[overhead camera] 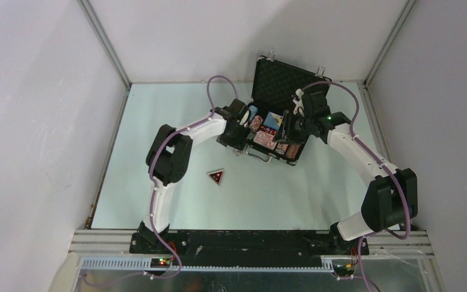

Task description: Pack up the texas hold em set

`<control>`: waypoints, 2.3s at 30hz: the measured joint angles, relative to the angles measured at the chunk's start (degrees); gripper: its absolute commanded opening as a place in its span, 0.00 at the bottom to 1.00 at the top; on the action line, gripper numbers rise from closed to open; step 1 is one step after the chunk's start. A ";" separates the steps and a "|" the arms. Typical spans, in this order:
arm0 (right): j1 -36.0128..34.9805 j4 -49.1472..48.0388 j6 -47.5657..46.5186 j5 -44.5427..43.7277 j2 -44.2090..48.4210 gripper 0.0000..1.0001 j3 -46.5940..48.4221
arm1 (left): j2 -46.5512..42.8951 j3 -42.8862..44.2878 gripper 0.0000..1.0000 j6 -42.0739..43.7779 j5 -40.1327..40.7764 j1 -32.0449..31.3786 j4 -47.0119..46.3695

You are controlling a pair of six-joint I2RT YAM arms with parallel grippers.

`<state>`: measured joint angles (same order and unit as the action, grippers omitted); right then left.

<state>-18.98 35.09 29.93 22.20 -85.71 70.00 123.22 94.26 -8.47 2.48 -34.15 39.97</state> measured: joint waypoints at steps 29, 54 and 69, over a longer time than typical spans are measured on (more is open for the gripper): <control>-0.24 -1.14 1.09 -0.37 1.57 0.38 -0.90 | -11.41 -16.24 0.70 1.62 -1.79 0.00 0.57; -2.21 -0.48 2.58 -6.95 5.46 0.50 -0.90 | -11.76 -11.28 0.84 3.58 -2.86 -0.07 -0.02; -0.76 -0.92 0.59 -6.27 5.75 0.50 -1.68 | -7.61 -6.71 0.88 4.00 -2.82 -1.60 4.26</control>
<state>-19.75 34.17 30.52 15.92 -79.96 68.31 115.61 87.55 -4.47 -0.34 -35.75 44.23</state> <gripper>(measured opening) 0.502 0.898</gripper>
